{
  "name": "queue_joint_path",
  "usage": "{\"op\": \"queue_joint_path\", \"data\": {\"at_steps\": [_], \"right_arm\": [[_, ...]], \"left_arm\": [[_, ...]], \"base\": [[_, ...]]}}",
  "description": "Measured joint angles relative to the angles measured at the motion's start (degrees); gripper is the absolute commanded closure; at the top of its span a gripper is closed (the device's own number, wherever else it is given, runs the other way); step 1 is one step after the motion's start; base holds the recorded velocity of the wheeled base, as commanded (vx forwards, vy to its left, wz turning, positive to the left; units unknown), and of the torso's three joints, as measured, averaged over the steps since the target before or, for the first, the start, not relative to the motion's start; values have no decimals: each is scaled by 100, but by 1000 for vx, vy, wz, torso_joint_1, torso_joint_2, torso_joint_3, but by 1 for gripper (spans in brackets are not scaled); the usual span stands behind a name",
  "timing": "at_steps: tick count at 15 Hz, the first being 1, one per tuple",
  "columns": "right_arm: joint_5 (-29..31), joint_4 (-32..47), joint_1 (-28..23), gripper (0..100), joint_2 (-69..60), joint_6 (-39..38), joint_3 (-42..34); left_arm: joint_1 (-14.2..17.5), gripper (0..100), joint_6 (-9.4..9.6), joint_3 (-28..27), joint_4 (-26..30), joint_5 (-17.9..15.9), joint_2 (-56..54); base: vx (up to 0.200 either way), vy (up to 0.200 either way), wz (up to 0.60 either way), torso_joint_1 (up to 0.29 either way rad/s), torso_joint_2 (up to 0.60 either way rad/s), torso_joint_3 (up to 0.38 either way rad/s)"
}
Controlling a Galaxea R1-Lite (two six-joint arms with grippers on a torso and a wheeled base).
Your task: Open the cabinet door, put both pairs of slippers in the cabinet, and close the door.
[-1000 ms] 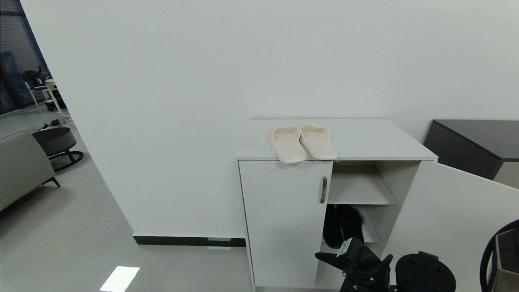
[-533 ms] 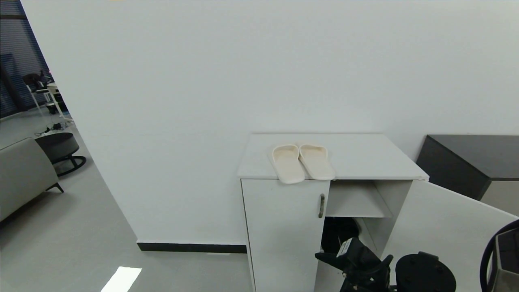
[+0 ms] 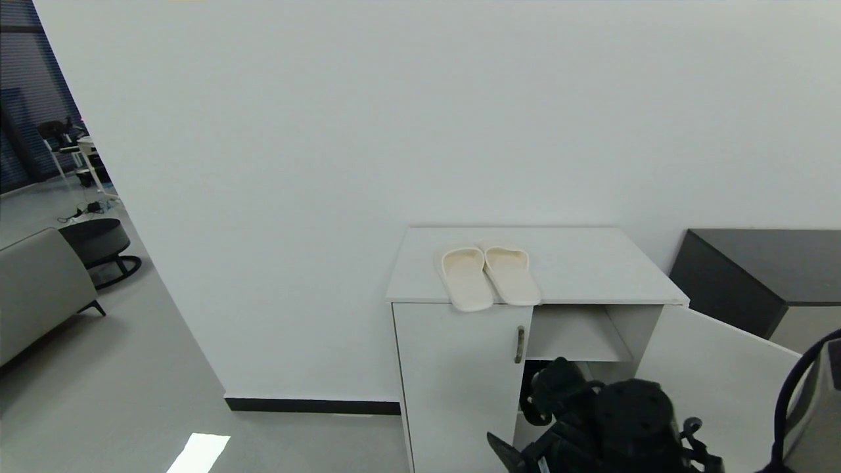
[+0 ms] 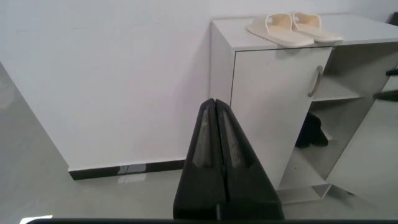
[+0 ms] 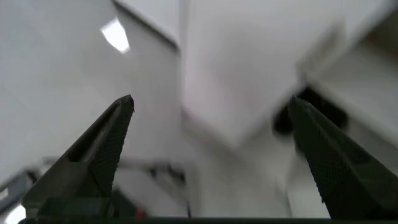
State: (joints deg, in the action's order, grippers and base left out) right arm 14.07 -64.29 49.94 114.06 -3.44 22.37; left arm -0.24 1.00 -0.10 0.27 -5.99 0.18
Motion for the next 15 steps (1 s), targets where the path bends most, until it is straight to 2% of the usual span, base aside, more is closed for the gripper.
{"op": "queue_joint_path", "data": {"at_steps": [1, 3, 4, 5, 9, 10, 15], "right_arm": [[251, 1231, -26, 0, -177, -424, 546], [813, 3126, -48, 0, -562, -1363, 1630], [1207, 3840, -50, 0, -747, -1813, 2122], [1499, 4066, -59, 0, -870, -1996, 2417], [1713, 2658, -182, 0, -855, -1413, 2732], [1636, 2439, -254, 0, -739, -1358, 2755], [1434, 2255, -590, 0, -135, -1092, 3209]], "left_arm": [[0, 100, 1, 0, 0, 0, 0], [0, 100, 11, 0, -2, 0, 0], [0, 100, 9, 0, 0, 0, 0], [-5, 100, 9, 0, 0, 0, 0], [-2, 100, 50, 0, 0, 0, 0], [0, 100, 52, 0, -2, 0, 0], [0, 100, 48, 0, 2, 2, 4]], "base": [[0, 0, 0, 0, 0, 0], [0, 0, 0, 0, 0, 0], [0, 0, 0, 0, 0, 0], [0, 0, 0, 0, 0, 0], [0, 0, 0, 0, 0, 0], [200, 0, 0, 2, -2, 2], [200, 0, 0, 2, -1, 0]]}}
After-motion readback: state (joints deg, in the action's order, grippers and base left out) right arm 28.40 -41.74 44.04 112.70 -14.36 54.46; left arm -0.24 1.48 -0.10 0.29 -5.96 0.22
